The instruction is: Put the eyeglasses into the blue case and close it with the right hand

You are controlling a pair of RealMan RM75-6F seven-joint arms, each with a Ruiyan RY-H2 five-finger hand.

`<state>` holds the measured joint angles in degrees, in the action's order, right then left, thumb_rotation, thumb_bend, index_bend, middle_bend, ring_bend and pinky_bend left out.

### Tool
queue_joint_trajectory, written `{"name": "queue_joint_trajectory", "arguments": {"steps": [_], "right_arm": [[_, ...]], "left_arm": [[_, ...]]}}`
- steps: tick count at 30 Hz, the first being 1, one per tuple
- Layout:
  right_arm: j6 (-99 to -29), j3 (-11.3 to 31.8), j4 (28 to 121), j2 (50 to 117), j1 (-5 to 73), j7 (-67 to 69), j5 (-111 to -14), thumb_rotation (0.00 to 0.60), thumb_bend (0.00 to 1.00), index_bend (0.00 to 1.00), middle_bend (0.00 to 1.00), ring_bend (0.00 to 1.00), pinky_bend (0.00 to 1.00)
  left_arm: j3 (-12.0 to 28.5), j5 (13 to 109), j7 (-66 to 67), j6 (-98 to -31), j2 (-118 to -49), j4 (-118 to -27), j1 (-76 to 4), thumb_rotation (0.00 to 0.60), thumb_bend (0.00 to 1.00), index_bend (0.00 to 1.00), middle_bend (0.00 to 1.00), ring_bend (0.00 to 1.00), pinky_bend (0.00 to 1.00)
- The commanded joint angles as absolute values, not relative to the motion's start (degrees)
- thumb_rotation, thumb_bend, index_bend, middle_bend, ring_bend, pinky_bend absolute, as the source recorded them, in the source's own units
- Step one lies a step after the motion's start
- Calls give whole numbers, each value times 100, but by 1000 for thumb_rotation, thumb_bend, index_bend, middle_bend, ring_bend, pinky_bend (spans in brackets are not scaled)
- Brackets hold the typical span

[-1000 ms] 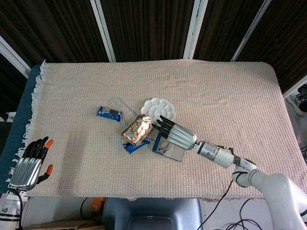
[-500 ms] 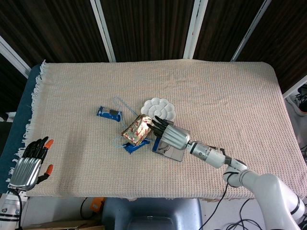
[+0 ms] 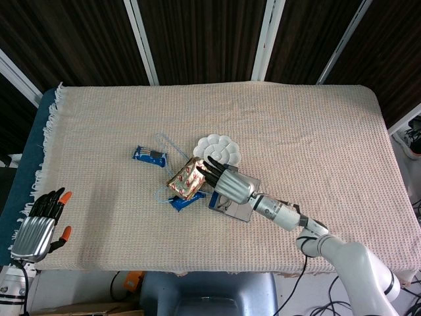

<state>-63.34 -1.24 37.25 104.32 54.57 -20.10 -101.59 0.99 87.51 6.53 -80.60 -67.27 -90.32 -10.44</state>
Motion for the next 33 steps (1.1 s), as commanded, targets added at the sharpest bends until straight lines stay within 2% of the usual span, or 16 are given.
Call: {"name": "queue_joint_trajectory", "arguments": {"steps": [1, 11, 20, 33], "right_arm": [[-6334, -78, 3644, 10517, 5485, -2001, -10111, 600, 176, 336, 22, 0, 0], [-6267, 148, 3417, 10907, 5585, -2009, -9850, 600, 176, 339, 14, 0, 0], [-6337, 170, 3282, 11077, 5595, -2048, -9779, 600, 176, 339, 11, 0, 0], [-6352, 53, 3422, 10882, 5538, -2078, -9788, 600, 176, 317, 2, 0, 0]], "left_arm": [[103, 8747, 654, -8061, -6728, -9028, -1045, 600, 385, 0, 0, 0, 107], [98, 8753, 628, -8065, -6715, -9028, -1040, 600, 385, 0, 0, 0, 107], [85, 8787, 580, -8081, -6693, -9026, -1032, 600, 385, 0, 0, 0, 108], [78, 8803, 637, -8089, -6711, -9048, -1028, 600, 385, 0, 0, 0, 113]]}}
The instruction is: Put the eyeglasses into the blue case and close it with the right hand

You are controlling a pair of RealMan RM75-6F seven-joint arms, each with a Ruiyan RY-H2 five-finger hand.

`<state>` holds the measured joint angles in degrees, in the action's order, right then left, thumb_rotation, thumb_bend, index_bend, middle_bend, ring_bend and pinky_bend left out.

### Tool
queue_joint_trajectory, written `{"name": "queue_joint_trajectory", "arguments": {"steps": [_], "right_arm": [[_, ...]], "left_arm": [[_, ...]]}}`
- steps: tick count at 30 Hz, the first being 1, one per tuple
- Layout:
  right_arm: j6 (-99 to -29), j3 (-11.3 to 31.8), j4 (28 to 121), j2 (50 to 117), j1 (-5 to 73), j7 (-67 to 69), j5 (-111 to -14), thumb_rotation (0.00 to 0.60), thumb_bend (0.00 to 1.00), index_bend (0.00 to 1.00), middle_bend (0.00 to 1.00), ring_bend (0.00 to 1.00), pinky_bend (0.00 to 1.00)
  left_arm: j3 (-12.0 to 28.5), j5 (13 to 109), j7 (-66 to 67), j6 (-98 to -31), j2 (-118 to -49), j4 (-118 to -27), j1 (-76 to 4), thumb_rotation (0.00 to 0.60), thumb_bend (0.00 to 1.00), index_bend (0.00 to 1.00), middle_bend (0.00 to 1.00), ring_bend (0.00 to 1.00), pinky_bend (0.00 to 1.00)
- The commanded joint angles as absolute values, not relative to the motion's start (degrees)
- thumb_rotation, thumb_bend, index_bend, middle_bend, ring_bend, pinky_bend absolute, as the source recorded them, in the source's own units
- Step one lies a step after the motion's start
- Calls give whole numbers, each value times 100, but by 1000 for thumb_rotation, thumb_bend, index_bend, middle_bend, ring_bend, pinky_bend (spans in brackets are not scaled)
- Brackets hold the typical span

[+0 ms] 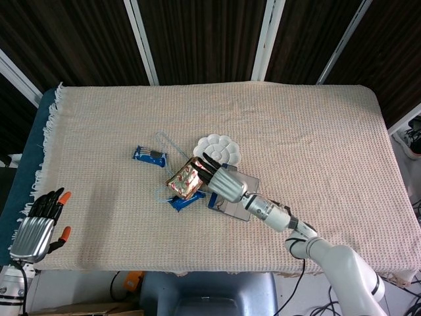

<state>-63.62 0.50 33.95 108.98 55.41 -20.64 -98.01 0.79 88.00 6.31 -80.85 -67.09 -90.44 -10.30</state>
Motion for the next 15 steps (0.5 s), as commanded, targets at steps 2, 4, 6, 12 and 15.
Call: {"name": "queue_joint_trajectory", "arguments": {"steps": [2, 4, 6, 12, 15], "right_arm": [[-6360, 56, 3468, 10856, 5538, -2096, -9782, 600, 176, 314, 1, 0, 0], [-6384, 60, 3511, 10829, 5531, -2102, -9777, 600, 176, 312, 0, 0, 0], [-6391, 57, 3564, 10783, 5520, -2097, -9770, 600, 176, 308, 1, 0, 0], [-6316, 48, 3668, 10691, 5508, -2169, -9738, 600, 176, 291, 0, 0, 0], [-6350, 52, 3731, 10661, 5502, -2179, -9741, 600, 176, 287, 0, 0, 0]], "left_arm": [[81, 8799, 640, -8091, -6713, -9048, -1027, 600, 385, 0, 0, 0, 113], [83, 8795, 643, -8088, -6715, -9045, -1029, 600, 385, 0, 0, 0, 113], [84, 8797, 638, -8083, -6716, -9044, -1033, 600, 385, 0, 0, 0, 113], [78, 8818, 641, -8096, -6719, -9046, -1030, 600, 385, 0, 0, 0, 114], [79, 8818, 638, -8097, -6720, -9045, -1029, 600, 385, 0, 0, 0, 114]]}}
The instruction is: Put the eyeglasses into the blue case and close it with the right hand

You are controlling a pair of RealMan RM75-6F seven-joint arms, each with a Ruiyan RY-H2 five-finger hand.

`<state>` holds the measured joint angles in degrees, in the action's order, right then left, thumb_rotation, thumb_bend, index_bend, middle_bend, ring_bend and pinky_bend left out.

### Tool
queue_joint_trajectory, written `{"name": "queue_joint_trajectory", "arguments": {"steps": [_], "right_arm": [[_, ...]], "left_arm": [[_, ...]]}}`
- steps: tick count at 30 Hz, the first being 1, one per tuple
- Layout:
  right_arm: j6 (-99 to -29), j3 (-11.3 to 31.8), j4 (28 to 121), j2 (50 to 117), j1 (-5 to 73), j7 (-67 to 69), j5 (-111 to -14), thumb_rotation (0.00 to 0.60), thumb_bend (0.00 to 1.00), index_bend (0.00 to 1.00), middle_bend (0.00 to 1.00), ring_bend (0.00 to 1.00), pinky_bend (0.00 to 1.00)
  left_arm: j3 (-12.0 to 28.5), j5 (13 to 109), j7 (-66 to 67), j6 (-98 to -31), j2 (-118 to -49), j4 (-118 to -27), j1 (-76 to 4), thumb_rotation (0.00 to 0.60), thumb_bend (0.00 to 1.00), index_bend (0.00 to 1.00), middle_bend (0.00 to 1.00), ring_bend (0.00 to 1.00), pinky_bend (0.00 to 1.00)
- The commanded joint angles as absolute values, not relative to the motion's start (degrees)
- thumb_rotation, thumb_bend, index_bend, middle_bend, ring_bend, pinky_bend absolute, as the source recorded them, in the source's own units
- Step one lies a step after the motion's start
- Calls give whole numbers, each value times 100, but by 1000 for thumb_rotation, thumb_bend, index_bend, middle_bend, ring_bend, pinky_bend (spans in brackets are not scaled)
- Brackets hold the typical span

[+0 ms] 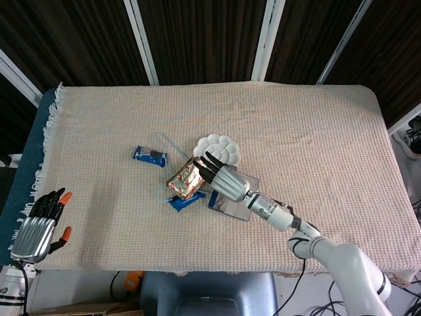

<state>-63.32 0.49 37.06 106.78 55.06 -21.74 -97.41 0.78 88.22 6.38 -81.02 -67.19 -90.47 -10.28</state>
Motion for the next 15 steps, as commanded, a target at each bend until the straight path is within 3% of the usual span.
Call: {"name": "queue_joint_trajectory", "arguments": {"steps": [1, 8, 15], "right_arm": [[-6359, 50, 3751, 10646, 5499, -2177, -9743, 600, 176, 287, 0, 0, 0], [-6481, 27, 4002, 10423, 5413, -2170, -9756, 600, 176, 289, 0, 0, 0], [-7472, -343, 4922, 9587, 4842, -2008, -10124, 600, 176, 324, 0, 0, 0]], "left_arm": [[80, 8813, 639, -8090, -6721, -9044, -1032, 600, 386, 0, 0, 0, 114], [72, 8835, 646, -8090, -6723, -9041, -1036, 600, 385, 0, 0, 0, 115], [57, 8884, 633, -8135, -6718, -9057, -1021, 600, 385, 0, 0, 0, 115]]}}
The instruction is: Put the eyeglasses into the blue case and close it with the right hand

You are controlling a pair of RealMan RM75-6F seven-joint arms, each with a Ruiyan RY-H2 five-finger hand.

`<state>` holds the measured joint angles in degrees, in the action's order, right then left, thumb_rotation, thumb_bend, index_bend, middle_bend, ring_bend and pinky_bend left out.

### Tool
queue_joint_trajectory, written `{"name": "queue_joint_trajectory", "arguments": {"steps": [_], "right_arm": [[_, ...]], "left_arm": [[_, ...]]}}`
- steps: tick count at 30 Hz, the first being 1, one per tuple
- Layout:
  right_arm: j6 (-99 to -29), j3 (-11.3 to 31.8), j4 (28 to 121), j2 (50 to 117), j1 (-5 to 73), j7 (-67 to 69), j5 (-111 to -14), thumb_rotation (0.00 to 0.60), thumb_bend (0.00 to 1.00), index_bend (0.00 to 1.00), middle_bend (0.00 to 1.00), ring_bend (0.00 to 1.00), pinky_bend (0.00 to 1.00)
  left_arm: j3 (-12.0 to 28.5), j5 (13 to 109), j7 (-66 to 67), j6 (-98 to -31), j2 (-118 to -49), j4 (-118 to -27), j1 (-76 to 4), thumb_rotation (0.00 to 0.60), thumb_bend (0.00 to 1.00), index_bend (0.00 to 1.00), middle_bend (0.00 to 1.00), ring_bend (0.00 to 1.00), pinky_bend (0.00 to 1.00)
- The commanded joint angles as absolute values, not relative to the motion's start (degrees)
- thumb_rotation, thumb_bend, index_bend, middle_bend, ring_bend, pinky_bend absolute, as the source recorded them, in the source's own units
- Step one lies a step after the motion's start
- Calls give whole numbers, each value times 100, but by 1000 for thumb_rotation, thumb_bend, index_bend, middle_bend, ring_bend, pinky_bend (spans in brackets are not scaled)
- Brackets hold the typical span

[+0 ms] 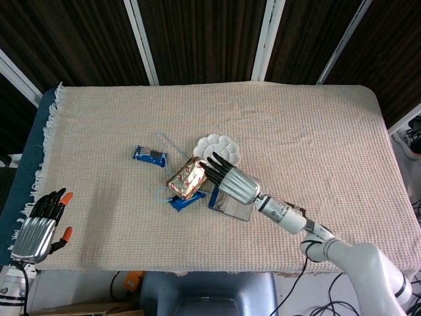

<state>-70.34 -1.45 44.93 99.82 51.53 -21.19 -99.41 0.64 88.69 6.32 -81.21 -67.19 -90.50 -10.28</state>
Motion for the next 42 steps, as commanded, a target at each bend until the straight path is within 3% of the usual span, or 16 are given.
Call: {"name": "queue_joint_trajectory", "arguments": {"steps": [1, 5, 10, 23, 26, 29, 42], "right_arm": [[-7582, -394, 5027, 9485, 4751, -1973, -10156, 600, 176, 349, 0, 0, 0], [-7880, -635, 5275, 9198, 4372, -1565, -10241, 600, 176, 492, 0, 0, 0], [-7968, -788, 4908, 9315, 4060, -979, -10240, 600, 214, 634, 34, 0, 0], [-7941, -746, 3000, 10335, 3772, 365, -10159, 600, 258, 682, 80, 0, 0], [-7854, -741, 2724, 10479, 3768, 615, -10135, 600, 324, 684, 85, 0, 0], [-7741, -747, 2477, 10605, 3820, 788, -10140, 600, 363, 682, 86, 0, 0], [-7620, -883, 2143, 10612, 4044, 693, -10321, 600, 363, 648, 86, 0, 0]], "left_arm": [[52, 8894, 634, -8141, -6718, -9061, -1018, 600, 385, 0, 0, 0, 115], [32, 8918, 657, -8145, -6723, -9078, -1009, 600, 385, 0, 0, 0, 116], [28, 8929, 690, -8144, -6723, -9083, -1011, 600, 385, 0, 0, 0, 116], [35, 8887, 648, -8086, -6710, -9069, -1027, 600, 386, 0, 0, 0, 123], [28, 8891, 664, -8064, -6712, -9073, -1036, 600, 384, 0, 0, 0, 123], [27, 8895, 663, -8073, -6710, -9078, -1032, 600, 385, 0, 0, 0, 123], [50, 8848, 674, -8047, -6718, -9068, -1044, 600, 385, 0, 0, 0, 123]]}}
